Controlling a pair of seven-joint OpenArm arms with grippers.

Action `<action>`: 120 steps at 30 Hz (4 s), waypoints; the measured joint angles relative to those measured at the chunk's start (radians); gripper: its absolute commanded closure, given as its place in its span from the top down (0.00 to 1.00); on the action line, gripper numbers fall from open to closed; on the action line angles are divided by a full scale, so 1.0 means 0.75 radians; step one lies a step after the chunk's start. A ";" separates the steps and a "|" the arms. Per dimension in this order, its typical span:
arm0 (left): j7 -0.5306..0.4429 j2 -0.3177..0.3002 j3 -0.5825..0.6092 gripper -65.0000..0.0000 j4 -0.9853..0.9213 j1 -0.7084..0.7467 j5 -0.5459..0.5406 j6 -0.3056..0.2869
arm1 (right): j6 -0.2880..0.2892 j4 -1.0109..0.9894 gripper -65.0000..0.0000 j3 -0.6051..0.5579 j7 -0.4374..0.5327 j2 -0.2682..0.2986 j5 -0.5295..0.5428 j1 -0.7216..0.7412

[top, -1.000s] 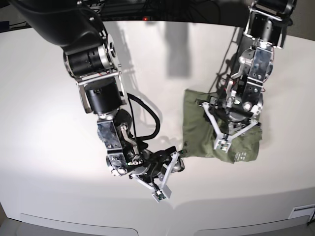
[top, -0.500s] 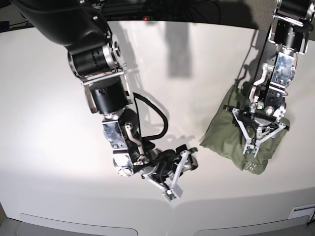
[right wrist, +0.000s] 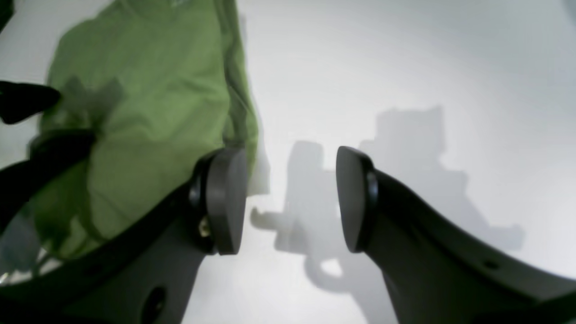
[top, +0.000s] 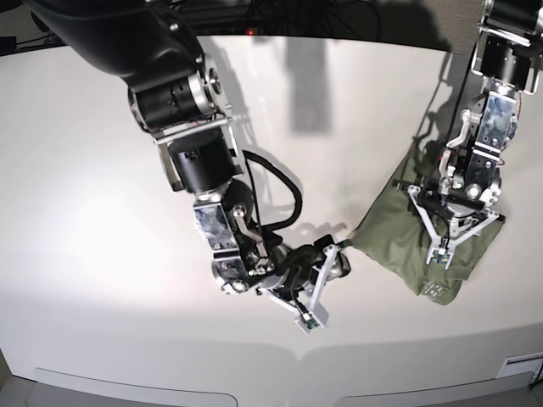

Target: Fold the T-shirt properly

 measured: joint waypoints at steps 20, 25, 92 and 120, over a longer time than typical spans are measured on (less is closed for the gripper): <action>-0.162 -0.173 0.001 0.45 -0.034 0.027 -0.164 -0.116 | 0.026 -0.066 0.49 -0.179 -0.079 0.000 -0.016 0.009; -0.309 -0.163 0.002 0.45 -0.185 0.040 -0.082 -0.121 | 0.026 -0.003 0.49 -0.179 -0.114 0.001 -0.004 0.015; 0.120 -0.331 -0.582 0.45 0.758 1.116 0.094 0.204 | 0.041 1.945 0.49 1.188 -0.938 0.600 0.950 -1.369; -0.250 0.069 -0.566 0.45 0.271 1.533 -0.067 -0.014 | 0.034 1.369 0.49 0.548 -0.485 0.546 0.574 -2.145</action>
